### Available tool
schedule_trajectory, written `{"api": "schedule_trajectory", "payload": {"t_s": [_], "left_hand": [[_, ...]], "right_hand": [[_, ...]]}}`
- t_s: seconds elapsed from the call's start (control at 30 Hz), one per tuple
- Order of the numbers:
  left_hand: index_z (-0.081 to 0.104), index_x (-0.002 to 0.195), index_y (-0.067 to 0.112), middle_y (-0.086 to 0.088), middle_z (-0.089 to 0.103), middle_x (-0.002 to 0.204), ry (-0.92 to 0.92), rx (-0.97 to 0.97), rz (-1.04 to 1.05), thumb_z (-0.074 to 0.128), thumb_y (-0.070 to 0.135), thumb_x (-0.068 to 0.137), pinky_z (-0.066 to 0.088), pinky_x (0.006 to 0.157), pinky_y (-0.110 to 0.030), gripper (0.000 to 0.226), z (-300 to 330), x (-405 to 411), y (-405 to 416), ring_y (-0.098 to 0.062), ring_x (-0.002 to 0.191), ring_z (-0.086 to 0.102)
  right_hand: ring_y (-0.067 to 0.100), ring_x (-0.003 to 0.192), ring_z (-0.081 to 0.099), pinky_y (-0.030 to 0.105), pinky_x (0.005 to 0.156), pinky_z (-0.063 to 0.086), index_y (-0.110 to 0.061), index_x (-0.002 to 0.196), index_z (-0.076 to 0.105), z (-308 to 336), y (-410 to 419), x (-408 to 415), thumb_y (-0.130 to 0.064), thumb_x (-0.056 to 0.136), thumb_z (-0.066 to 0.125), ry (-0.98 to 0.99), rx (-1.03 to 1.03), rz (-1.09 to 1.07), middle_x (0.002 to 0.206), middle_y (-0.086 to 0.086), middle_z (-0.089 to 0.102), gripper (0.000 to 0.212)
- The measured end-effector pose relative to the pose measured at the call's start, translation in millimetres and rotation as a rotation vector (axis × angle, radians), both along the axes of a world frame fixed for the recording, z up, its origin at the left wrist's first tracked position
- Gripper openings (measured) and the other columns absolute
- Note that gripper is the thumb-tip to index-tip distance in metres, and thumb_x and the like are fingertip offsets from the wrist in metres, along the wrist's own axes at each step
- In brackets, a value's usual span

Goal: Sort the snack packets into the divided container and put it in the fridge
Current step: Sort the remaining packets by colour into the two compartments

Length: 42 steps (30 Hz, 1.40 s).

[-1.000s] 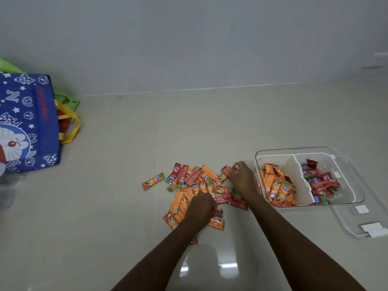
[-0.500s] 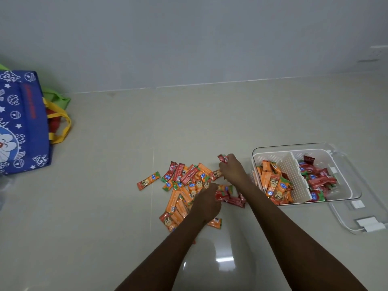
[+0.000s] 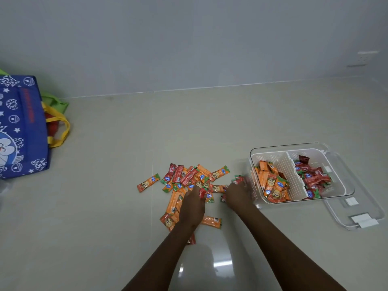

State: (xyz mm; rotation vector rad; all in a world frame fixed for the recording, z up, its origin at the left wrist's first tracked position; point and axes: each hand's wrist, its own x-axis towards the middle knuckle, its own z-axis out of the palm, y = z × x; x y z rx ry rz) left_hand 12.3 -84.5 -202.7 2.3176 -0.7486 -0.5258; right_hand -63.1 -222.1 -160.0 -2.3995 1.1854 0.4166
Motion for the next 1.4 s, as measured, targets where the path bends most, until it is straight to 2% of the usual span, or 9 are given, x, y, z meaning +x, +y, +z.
{"api": "schedule_trajectory", "payload": {"t_s": [0.13,0.3,0.37,0.5,0.77,0.9,1.03,1.2,1.4], "left_hand": [[0.044,0.126,0.013,-0.004,0.066,0.107,0.049,-0.007,0.053,0.053,0.041,0.095,0.056,0.074,-0.031,0.043,2,1,13,-0.019,0.096,0.063],[0.049,0.126,0.017,-0.002,0.068,0.104,0.037,-0.018,0.028,0.055,0.034,0.095,0.055,0.076,-0.03,0.036,3,4,11,-0.019,0.096,0.064],[0.053,0.12,0.018,-0.002,0.068,0.102,0.032,-0.036,-0.039,0.052,0.03,0.097,0.051,0.073,-0.027,0.027,5,5,6,-0.02,0.096,0.065],[0.058,0.128,0.015,-0.006,0.064,0.125,0.006,-0.059,-0.272,0.053,0.02,0.097,0.042,0.093,-0.024,0.033,13,2,-16,-0.023,0.116,0.057],[0.068,0.112,0.023,-0.008,0.059,0.105,-0.243,0.205,-0.664,0.07,0.038,0.081,0.051,0.078,-0.036,0.034,11,-7,-53,-0.026,0.1,0.057],[0.068,0.097,0.013,-0.008,0.057,0.101,-0.272,0.183,-0.596,0.064,0.036,0.086,0.051,0.071,-0.037,0.025,4,-11,-45,-0.025,0.097,0.057],[0.059,0.11,0.02,-0.006,0.066,0.104,-0.11,0.105,-0.357,0.047,0.019,0.092,0.052,0.078,-0.035,0.021,-5,-17,-14,-0.024,0.097,0.061],[0.046,0.122,0.011,-0.005,0.065,0.11,0.033,0.0,-0.037,0.049,0.016,0.096,0.055,0.079,-0.033,0.026,10,5,13,-0.021,0.099,0.063],[0.048,0.127,0.018,-0.001,0.067,0.113,0.074,0.005,0.164,0.059,0.031,0.09,0.055,0.085,-0.038,0.042,30,61,17,-0.022,0.102,0.065]], "right_hand": [[0.029,0.115,0.048,0.032,0.098,0.041,-0.004,0.123,0.051,-21,9,-12,-0.012,0.095,0.042,-0.065,-0.093,-0.094,0.13,0.019,0.044,0.03],[0.022,0.112,0.053,0.026,0.096,0.042,-0.007,0.122,0.045,-20,13,-29,-0.012,0.097,0.044,-0.224,-0.151,-0.129,0.121,0.013,0.054,0.026],[0.021,0.1,0.06,0.027,0.084,0.049,-0.007,0.108,0.048,-17,22,-36,-0.006,0.094,0.047,-0.332,-0.083,-0.225,0.107,0.013,0.06,0.015],[0.015,0.079,0.064,0.016,0.056,0.044,-0.013,0.093,0.042,-15,37,-57,-0.005,0.091,0.054,-0.528,0.043,-0.377,0.085,0.003,0.06,0.014],[0.023,0.092,0.065,0.031,0.077,0.054,-0.006,0.101,0.057,-13,37,-71,-0.011,0.089,0.061,-0.55,-0.024,-0.326,0.097,0.011,0.066,0.014],[0.026,0.102,0.058,0.032,0.085,0.05,-0.002,0.109,0.057,-14,29,-58,-0.008,0.085,0.066,-0.522,-0.07,-0.243,0.109,0.016,0.06,0.026],[0.027,0.116,0.053,0.031,0.098,0.044,-0.005,0.115,0.058,-26,14,-34,-0.011,0.091,0.056,-0.341,-0.23,-0.102,0.125,0.016,0.055,0.026],[0.027,0.104,0.056,0.034,0.085,0.049,-0.009,0.112,0.057,-31,12,-20,-0.011,0.096,0.042,-0.106,-0.338,-0.06,0.115,0.013,0.057,0.022],[0.037,0.109,0.058,0.041,0.086,0.048,-0.002,0.116,0.046,-30,13,-10,-0.008,0.094,0.042,-0.197,-0.055,-0.291,0.115,0.019,0.059,0.022]]}}
